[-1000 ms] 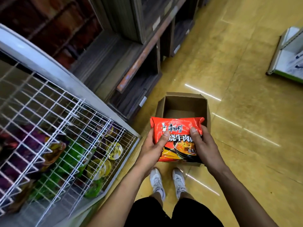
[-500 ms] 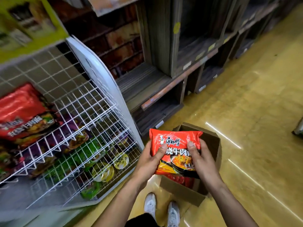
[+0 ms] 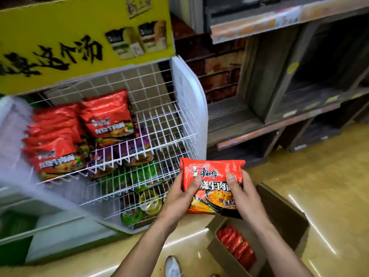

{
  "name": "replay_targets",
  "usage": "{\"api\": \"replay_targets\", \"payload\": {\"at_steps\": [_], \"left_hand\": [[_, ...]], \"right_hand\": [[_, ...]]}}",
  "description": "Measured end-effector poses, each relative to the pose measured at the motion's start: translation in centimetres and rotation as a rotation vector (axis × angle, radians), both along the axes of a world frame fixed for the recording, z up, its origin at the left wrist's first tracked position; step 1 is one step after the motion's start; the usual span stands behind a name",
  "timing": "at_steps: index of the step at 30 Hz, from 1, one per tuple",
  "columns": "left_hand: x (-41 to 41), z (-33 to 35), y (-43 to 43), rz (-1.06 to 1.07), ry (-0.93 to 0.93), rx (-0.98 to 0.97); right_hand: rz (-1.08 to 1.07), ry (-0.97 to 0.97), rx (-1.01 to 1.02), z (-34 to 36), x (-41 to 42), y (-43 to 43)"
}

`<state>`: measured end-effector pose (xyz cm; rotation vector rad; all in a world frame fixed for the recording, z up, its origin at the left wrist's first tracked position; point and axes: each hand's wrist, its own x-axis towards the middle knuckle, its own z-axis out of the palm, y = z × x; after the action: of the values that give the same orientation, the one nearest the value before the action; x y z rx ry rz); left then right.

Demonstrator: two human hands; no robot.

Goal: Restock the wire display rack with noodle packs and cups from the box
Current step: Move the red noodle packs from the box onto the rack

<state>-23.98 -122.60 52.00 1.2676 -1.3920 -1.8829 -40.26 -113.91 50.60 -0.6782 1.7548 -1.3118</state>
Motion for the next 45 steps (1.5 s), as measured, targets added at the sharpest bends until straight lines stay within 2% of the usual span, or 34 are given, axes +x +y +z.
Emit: {"api": "replay_targets", "payload": {"at_steps": [8, 21, 33, 45], "left_hand": [[5.2, 0.9, -4.2, 0.11, -0.005, -0.054], [13.5, 3.0, -11.4, 0.152, 0.006, -0.139], [20.0, 3.6, -15.5, 0.196, -0.026, -0.203], [21.4, 4.3, -16.8, 0.223, -0.029, -0.229]], "right_hand": [[0.156, 0.047, -0.023, 1.8, 4.0, -6.4], [0.213, 0.105, -0.026, 4.4, 12.1, -15.0], [0.285, 0.135, -0.011, 5.4, 18.2, -19.6], [0.3, 0.166, -0.052, 6.2, 19.7, -21.6]]}}
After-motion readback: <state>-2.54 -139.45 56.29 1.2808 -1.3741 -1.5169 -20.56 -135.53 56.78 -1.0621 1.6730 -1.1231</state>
